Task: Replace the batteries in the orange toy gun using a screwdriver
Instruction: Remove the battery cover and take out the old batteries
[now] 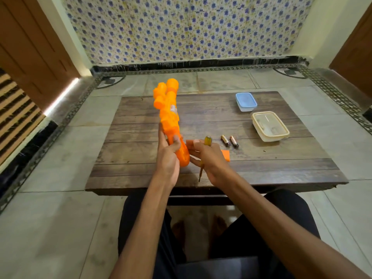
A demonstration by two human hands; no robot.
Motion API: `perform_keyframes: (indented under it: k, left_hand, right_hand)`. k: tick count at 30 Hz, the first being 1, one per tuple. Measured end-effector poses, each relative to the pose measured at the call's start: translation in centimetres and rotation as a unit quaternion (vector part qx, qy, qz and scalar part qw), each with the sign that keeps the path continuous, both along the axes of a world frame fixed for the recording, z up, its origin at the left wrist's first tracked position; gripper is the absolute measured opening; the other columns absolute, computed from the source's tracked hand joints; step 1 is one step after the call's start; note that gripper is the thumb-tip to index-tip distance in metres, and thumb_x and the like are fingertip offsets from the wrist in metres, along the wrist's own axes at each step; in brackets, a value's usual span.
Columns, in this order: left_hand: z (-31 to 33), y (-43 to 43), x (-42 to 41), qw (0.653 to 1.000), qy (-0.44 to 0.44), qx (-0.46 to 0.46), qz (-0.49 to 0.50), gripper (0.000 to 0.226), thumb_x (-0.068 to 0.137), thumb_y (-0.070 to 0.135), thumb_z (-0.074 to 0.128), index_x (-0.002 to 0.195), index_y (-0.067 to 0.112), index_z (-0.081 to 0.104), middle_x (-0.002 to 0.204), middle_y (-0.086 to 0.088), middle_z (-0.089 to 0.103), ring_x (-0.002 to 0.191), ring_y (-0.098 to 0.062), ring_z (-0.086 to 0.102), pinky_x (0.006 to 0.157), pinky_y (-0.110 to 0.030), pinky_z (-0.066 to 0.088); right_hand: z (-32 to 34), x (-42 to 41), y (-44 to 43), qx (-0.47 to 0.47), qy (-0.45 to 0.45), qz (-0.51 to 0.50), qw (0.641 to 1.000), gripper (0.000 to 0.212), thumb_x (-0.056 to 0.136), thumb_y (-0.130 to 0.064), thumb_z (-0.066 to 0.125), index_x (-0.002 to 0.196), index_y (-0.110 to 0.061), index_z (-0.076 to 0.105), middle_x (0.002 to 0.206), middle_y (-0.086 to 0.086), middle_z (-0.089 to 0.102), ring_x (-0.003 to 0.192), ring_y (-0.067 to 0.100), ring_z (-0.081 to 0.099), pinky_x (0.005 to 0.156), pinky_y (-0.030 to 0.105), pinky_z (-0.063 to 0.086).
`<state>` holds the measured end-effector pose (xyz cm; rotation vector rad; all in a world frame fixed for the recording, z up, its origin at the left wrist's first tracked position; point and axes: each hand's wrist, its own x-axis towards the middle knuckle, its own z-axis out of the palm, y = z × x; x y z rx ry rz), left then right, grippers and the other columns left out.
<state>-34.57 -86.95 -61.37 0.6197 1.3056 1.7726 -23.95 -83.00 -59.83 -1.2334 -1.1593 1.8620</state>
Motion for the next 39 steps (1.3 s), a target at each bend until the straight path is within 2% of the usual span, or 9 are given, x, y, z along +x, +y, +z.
perform_keyframes:
  k: [6,10,16,21,25,28,32,35,39]
  left_hand:
    - [3.5,1.3,1.1,0.978,0.174,-0.116,-0.017,0.072,0.098,0.013,0.055,0.155,0.042,0.021,0.139,0.005,0.052,0.124,-0.022,0.055,0.107,-0.047,0.045]
    - [4.7,2.5,2.2,0.894,0.385,-0.228,0.002,0.071,0.091,0.037,0.056,0.152,0.050,0.022,0.132,-0.014,0.052,0.124,-0.036,0.048,0.105,-0.047,0.041]
    - [5.6,2.8,4.0,0.822,0.508,-0.252,0.048,0.067,0.096,0.032,0.057,0.154,0.043,0.024,0.135,-0.016,0.046,0.130,-0.037,0.035,0.102,-0.047,0.033]
    - [5.4,3.1,2.2,0.887,0.420,-0.185,0.051,0.070,0.095,0.033,0.054,0.154,0.048,0.019,0.131,-0.012,0.052,0.122,-0.034,0.045,0.105,-0.047,0.039]
    - [4.6,1.9,0.8,0.958,0.277,-0.073,0.033,0.056,0.102,0.020,0.047,0.154,0.032,0.028,0.134,0.005,0.053,0.116,-0.013,0.053,0.103,-0.038,0.043]
    - [3.2,0.8,0.0,0.987,0.159,-0.019,0.032,0.049,0.105,0.017,0.045,0.151,0.023,0.030,0.144,0.004,0.049,0.130,-0.016,0.050,0.112,-0.039,0.039]
    - [1.2,0.0,-0.5,0.998,0.027,0.028,0.050,0.046,0.105,0.009,0.042,0.150,0.016,0.031,0.146,-0.006,0.049,0.132,-0.023,0.051,0.108,-0.037,0.044]
    - [0.1,-0.6,-0.5,0.996,-0.049,0.044,0.057,0.046,0.106,0.006,0.039,0.150,0.012,0.029,0.139,-0.010,0.052,0.113,-0.017,0.060,0.094,-0.031,0.048]
    - [-1.9,-1.1,-0.6,0.991,-0.109,0.054,0.064,0.047,0.106,0.006,0.037,0.151,0.006,0.025,0.124,-0.004,0.057,0.107,-0.015,0.060,0.099,-0.036,0.046]
  right_hand:
    - [1.3,-0.8,0.0,-0.117,0.104,-0.002,0.988,0.024,0.102,-0.015,0.045,0.109,-0.005,0.066,0.100,0.010,0.071,0.088,0.019,0.067,0.069,0.033,0.058]
    - [1.4,-0.9,-0.1,-0.158,0.146,-0.013,0.976,0.022,0.102,-0.015,0.045,0.100,-0.007,0.066,0.087,0.006,0.068,0.076,0.015,0.065,0.057,0.026,0.056]
    - [1.7,-0.8,-0.1,-0.239,0.235,-0.032,0.942,0.030,0.102,-0.017,0.043,0.084,-0.006,0.065,0.080,0.009,0.066,0.076,0.019,0.063,0.073,0.030,0.052]
    - [1.5,-0.1,0.6,-0.229,0.177,-0.066,0.955,0.026,0.103,-0.010,0.042,0.083,-0.004,0.058,0.064,0.007,0.059,0.055,0.014,0.062,0.056,0.026,0.058]
    - [2.1,2.7,1.6,-0.156,0.124,-0.069,0.978,0.017,0.103,-0.004,0.043,0.102,0.003,0.059,0.082,0.011,0.057,0.078,0.022,0.062,0.053,0.023,0.059]
    - [1.8,5.3,3.3,-0.023,-0.053,-0.076,0.995,0.013,0.100,-0.010,0.050,0.103,-0.004,0.061,0.079,0.007,0.058,0.067,0.019,0.064,0.046,0.022,0.053]
    - [-0.1,8.4,6.5,0.174,-0.367,-0.124,0.905,0.023,0.088,-0.032,0.062,0.088,-0.010,0.070,0.083,0.011,0.070,0.079,0.029,0.066,0.074,0.037,0.050]
    - [-0.7,9.5,7.9,0.149,-0.412,-0.168,0.883,0.028,0.084,-0.039,0.069,0.097,-0.014,0.073,0.101,0.012,0.071,0.097,0.034,0.063,0.082,0.037,0.050]
    - [-1.1,9.4,9.1,0.125,-0.460,-0.190,0.858,0.040,0.076,-0.041,0.072,0.102,-0.011,0.070,0.110,0.015,0.069,0.101,0.037,0.064,0.087,0.041,0.054]
